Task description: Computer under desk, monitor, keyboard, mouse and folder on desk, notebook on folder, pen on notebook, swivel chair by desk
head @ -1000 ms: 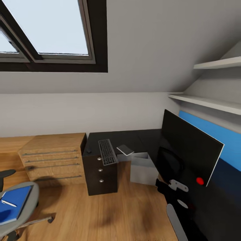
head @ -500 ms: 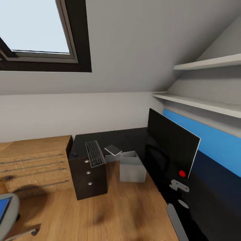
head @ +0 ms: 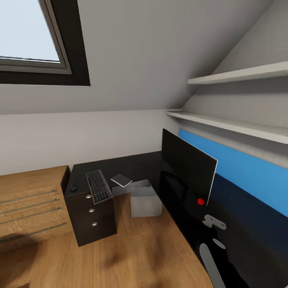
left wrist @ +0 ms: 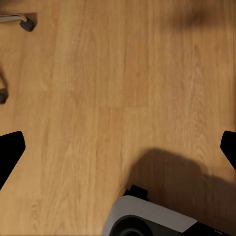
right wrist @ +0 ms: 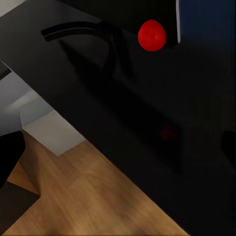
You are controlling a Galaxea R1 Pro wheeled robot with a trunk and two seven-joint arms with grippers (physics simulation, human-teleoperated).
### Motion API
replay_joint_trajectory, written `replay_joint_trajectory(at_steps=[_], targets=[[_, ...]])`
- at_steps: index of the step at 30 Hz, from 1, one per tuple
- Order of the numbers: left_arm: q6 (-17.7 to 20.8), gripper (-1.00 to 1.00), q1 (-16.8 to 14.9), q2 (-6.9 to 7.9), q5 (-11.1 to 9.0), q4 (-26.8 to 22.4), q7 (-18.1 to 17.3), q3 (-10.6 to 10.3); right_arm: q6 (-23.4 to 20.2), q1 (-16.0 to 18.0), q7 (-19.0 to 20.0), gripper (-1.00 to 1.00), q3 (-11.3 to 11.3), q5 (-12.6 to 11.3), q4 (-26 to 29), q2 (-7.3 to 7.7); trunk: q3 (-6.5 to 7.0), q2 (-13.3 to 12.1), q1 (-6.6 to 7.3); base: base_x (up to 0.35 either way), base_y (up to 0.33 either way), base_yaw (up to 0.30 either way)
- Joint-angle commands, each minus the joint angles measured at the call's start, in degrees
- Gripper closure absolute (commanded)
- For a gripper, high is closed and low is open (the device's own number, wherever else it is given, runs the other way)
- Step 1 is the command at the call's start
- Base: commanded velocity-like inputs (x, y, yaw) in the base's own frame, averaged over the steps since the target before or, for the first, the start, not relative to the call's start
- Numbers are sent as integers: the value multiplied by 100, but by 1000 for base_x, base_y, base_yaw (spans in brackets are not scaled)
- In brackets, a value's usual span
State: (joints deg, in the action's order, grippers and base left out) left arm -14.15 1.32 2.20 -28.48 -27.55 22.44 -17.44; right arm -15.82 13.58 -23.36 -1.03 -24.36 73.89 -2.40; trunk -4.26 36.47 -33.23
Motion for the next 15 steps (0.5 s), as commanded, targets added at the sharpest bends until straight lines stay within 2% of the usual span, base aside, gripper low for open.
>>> replay_joint_trajectory(at_steps=[1, 15], targets=[[-17, -100, 0, 8, -52, -14, 41, -49, -18, 5, -43, -100, -9, -40, 9, -1, -9, 9, -2, 0, 0, -112], [-17, -100, 0, 8, -60, -14, 41, -49, -19, 5, -53, -100, -10, -39, 12, -12, -9, 9, -2, 0, 0, -13]])
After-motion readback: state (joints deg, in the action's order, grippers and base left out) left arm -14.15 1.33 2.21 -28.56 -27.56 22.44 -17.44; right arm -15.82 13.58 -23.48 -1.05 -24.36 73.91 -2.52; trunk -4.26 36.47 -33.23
